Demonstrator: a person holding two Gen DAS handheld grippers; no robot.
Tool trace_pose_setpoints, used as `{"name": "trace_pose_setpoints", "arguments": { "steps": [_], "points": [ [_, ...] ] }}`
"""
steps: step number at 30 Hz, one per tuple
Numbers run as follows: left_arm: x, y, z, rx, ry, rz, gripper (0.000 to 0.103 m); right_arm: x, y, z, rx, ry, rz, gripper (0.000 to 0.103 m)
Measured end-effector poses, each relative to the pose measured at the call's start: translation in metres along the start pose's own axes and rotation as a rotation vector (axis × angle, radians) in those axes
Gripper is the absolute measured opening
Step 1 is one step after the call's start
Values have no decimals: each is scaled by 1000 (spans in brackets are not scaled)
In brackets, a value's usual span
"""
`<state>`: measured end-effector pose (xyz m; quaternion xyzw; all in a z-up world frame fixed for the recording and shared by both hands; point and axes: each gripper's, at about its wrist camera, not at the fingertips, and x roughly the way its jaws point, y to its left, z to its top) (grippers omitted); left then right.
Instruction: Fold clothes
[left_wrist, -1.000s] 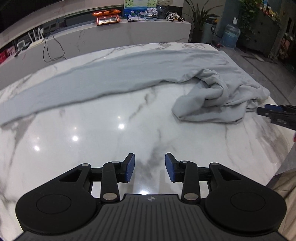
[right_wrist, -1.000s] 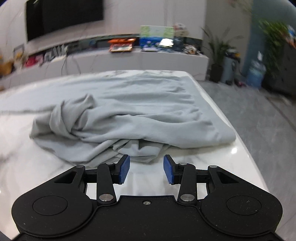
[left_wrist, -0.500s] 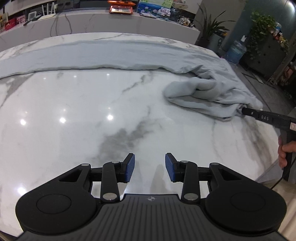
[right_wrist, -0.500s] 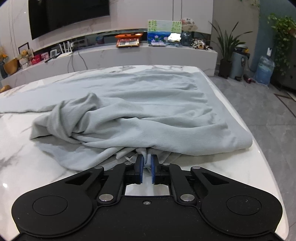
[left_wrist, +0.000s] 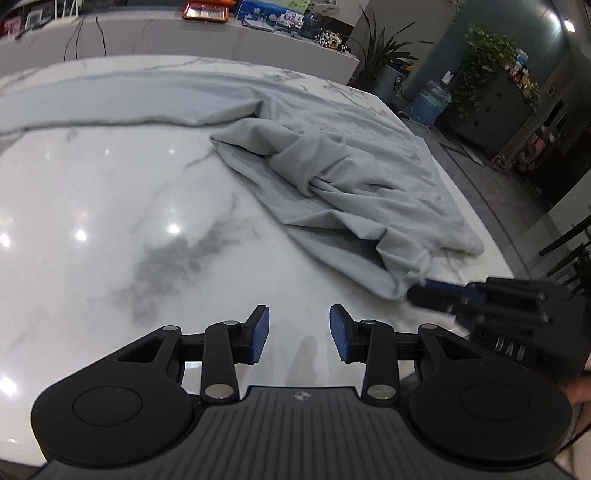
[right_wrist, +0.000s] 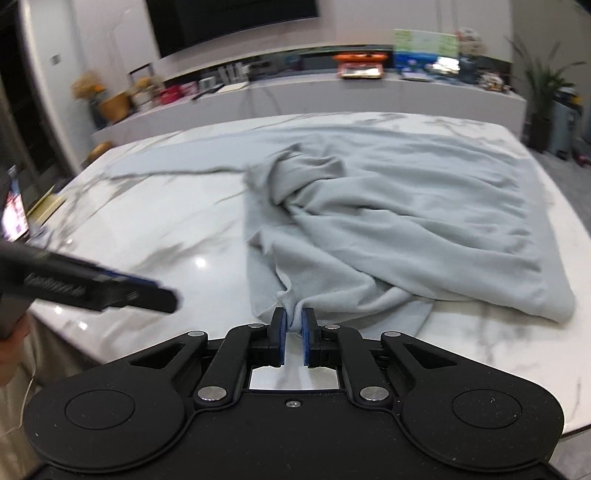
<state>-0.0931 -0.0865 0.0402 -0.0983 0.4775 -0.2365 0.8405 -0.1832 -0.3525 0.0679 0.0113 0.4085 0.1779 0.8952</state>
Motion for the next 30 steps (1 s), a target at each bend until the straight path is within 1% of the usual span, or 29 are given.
{"name": "trace_pose_setpoints", "arguments": {
  "steps": [2,4,6,8,10,12,14,15,17,18,19,20,21,25,27,28,30],
  "points": [
    [4,-5,2,6,3,-19,35,-8,1,2,-17,-9,-11,14],
    [9,-16,4,27,-3,-41,41,-23,-6,5,-27,-31,-43,18],
    [13,-24,6,45,-9,-56,43,-34,-17,7,-25,-46,-82,20],
    [21,-39,9,93,-11,-63,45,-41,-32,8,-28,-47,-152,20],
    [29,-53,10,141,-12,-55,47,-39,-53,10,-20,-24,-246,20],
    [40,-69,13,198,-15,-42,48,-35,-67,11,12,-11,-261,20],
    [47,-75,13,216,-13,-34,47,-32,-85,15,75,-6,-256,20],
    [54,-79,14,228,-11,-27,47,-29,-93,18,101,-4,-274,20],
    [65,-83,13,242,-2,6,36,-23,-100,21,128,3,-312,20],
    [69,-84,13,245,3,18,24,-19,-105,23,148,7,-323,20],
    [71,-83,13,240,4,14,18,-16,-110,23,172,13,-329,20],
    [73,-82,13,232,6,7,16,-14,-112,22,188,19,-333,20],
    [74,-81,13,229,7,7,10,-10,-115,21,203,30,-340,20],
    [67,-75,14,231,3,23,7,10,-127,20,239,85,-363,20],
    [61,-68,18,223,8,33,7,17,-136,17,250,123,-370,16],
    [55,-59,21,219,12,55,7,17,-139,16,253,124,-372,12],
    [45,-47,25,216,11,87,6,19,-145,18,259,130,-374,10]
  ]
}}
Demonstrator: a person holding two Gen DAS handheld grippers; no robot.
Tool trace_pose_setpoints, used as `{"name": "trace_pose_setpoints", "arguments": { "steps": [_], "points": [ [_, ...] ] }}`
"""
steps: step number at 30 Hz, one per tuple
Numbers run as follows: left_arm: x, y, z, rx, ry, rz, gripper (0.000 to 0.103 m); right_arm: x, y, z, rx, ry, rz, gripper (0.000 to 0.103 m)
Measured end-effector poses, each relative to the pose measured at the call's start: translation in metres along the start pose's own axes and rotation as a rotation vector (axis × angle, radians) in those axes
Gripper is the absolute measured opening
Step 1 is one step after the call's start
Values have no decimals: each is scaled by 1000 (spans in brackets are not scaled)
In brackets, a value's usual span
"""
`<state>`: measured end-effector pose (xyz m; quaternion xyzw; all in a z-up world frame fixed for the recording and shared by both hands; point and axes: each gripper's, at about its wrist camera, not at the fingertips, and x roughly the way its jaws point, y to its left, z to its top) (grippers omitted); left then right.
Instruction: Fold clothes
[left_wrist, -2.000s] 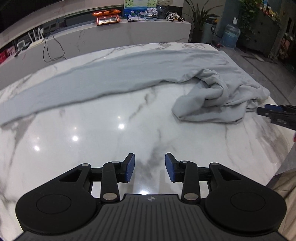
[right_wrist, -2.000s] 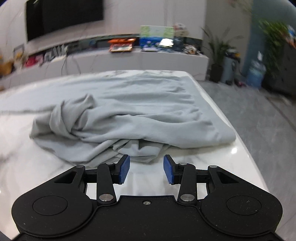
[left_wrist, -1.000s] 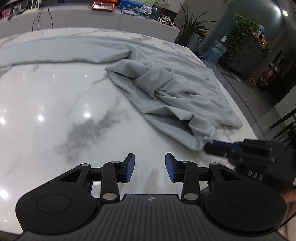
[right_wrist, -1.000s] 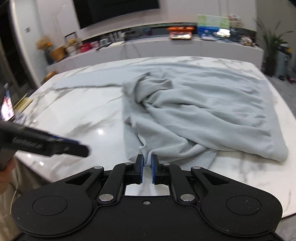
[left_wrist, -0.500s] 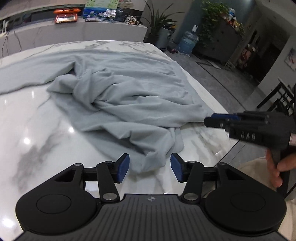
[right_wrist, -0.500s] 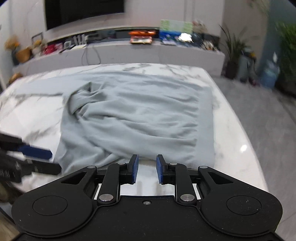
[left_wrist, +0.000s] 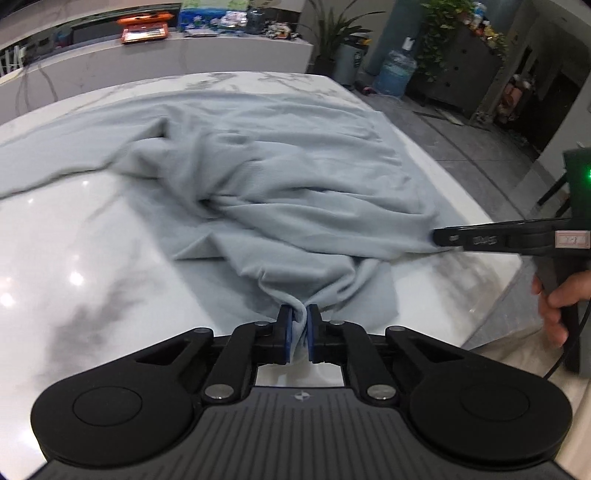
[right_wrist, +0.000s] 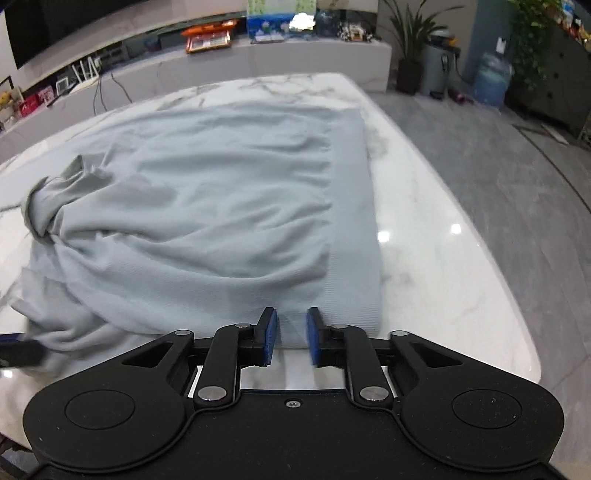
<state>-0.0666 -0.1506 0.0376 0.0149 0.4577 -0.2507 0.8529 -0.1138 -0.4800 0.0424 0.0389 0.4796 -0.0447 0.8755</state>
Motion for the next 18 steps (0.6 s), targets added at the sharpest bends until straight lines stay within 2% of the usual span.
{"name": "trace_pose_setpoints", "arguments": {
  "steps": [9,14,18],
  "points": [
    [-56,89,3,-27,-7,236,6,23,-27,32,-26,24,-118,8],
    [-95,141,5,-36,-12,416,6,38,-43,50,-71,48,-247,8],
    [-121,179,5,-73,21,509,6,46,-48,56,-100,62,-298,8]
  ]
}}
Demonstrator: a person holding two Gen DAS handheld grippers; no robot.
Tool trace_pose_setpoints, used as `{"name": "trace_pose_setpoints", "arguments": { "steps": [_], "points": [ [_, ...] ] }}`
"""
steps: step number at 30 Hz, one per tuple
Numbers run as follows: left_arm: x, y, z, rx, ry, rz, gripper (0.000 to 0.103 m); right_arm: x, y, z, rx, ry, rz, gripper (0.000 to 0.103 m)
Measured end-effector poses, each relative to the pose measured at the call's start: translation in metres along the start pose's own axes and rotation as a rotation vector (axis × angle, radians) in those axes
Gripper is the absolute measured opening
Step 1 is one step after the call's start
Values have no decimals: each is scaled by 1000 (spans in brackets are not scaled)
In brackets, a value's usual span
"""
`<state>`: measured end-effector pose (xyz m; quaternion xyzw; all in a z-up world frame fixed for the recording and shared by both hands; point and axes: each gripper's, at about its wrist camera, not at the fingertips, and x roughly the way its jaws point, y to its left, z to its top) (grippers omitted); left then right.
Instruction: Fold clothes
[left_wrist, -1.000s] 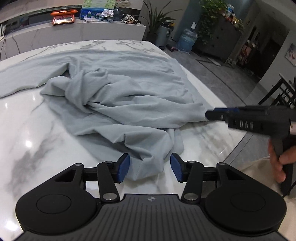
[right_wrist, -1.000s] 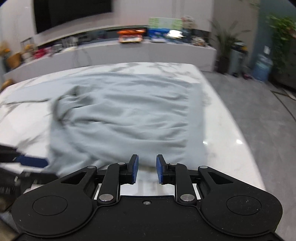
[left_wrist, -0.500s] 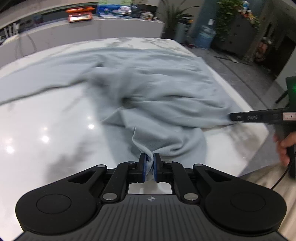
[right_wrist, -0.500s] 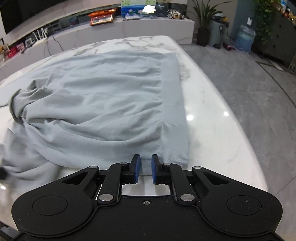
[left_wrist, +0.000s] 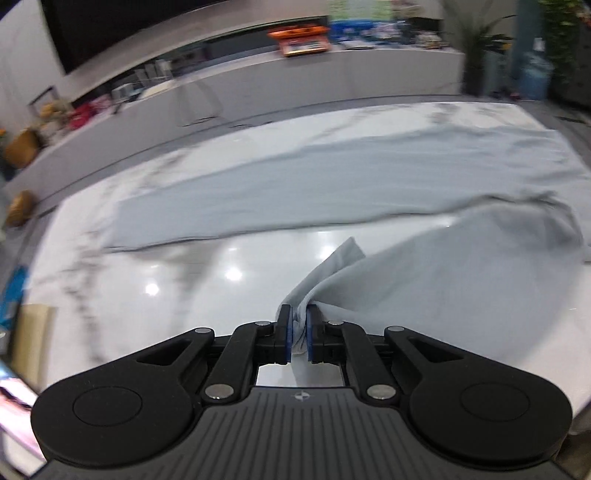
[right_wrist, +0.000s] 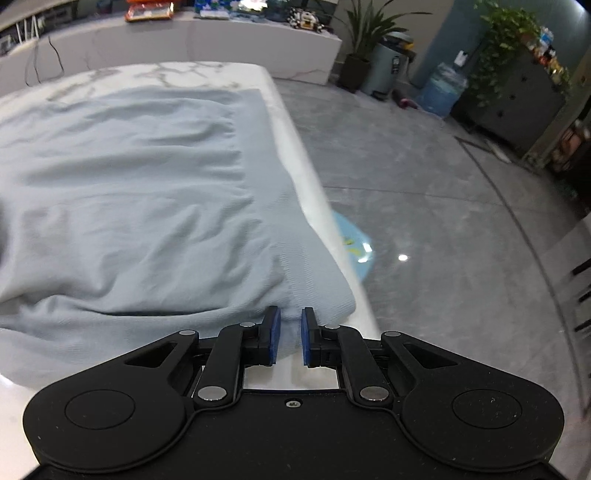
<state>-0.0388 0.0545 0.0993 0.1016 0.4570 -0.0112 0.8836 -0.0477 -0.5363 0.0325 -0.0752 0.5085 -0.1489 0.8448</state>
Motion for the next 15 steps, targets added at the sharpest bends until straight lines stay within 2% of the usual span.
{"name": "trace_pose_setpoints", "arguments": {
  "steps": [6,9,11,13,15],
  "points": [
    [14,17,-1,0,68,41,6,2,8,5,-33,6,-40,8],
    [23,22,-4,-32,90,17,13,1,7,4,-36,4,-46,8],
    [19,23,-8,-40,68,-13,13,0,3,6,-20,2,-32,8],
    [12,24,-9,-21,43,-12,21,-4,0,6,-5,-9,-17,8],
    [4,24,-9,11,15,-9,31,-24,3,0,2,-80,5,9]
  ]
}}
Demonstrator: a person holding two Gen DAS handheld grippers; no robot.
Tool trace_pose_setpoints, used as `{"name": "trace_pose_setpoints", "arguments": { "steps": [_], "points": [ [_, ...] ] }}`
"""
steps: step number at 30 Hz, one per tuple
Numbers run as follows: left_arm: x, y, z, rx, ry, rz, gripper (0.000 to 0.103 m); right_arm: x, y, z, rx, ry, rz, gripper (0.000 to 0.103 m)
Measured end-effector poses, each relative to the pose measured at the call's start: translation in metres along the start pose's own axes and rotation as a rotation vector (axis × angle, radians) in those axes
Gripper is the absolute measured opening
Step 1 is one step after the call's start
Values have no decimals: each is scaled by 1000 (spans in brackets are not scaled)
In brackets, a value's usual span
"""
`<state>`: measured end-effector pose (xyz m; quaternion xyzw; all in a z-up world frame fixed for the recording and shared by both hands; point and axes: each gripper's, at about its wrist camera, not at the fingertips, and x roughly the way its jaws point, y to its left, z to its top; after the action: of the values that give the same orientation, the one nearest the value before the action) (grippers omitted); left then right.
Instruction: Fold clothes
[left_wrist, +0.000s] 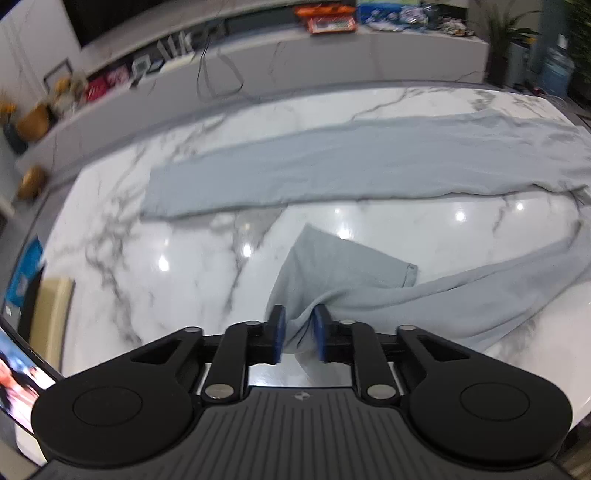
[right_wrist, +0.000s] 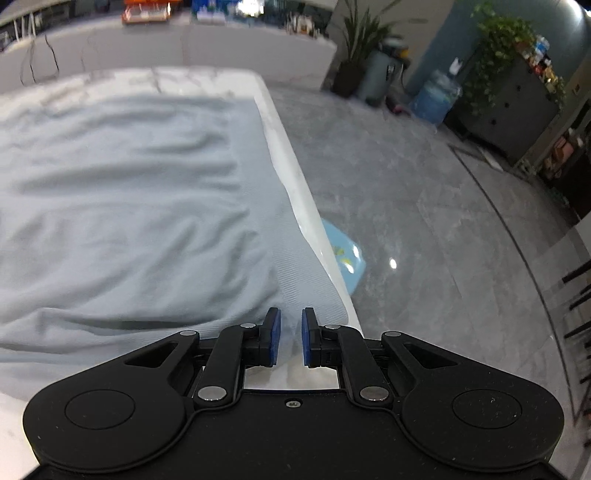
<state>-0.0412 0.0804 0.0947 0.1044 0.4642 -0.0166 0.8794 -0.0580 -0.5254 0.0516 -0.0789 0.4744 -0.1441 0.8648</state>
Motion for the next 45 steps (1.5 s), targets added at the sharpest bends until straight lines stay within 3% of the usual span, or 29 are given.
{"name": "trace_pose_setpoints", "arguments": {
  "steps": [1,4,8,12,15,24,27,30,33,39,45],
  "points": [
    [-6,0,-2,13,-14,-7,38,-11,3,-3,6,-36,21,12],
    [-22,-1,-10,44,-39,-43,47,-35,15,-12,53,-103,119,14],
    [-30,-15,-30,110,-41,-81,54,-53,39,-28,80,-160,218,16],
    [-24,-44,-62,207,-16,-93,57,-53,61,-39,93,-180,241,16],
    [-12,-62,-80,245,11,-56,57,-51,69,-42,114,-208,221,16],
    [3,-76,-85,239,-52,9,56,-38,66,-41,169,-192,213,18],
    [5,-76,-84,242,-67,44,46,-37,68,-43,156,-195,202,19],
    [8,-74,-81,232,-57,32,21,-36,68,-42,160,-195,202,20],
    [7,-67,-77,194,-52,7,6,-32,70,-40,152,-188,197,20],
    [-21,-50,-64,135,-73,-45,2,-27,75,-41,121,-165,163,20],
    [-80,-30,-31,134,-83,-110,2,-21,71,-40,149,-138,150,20]
  ]
}}
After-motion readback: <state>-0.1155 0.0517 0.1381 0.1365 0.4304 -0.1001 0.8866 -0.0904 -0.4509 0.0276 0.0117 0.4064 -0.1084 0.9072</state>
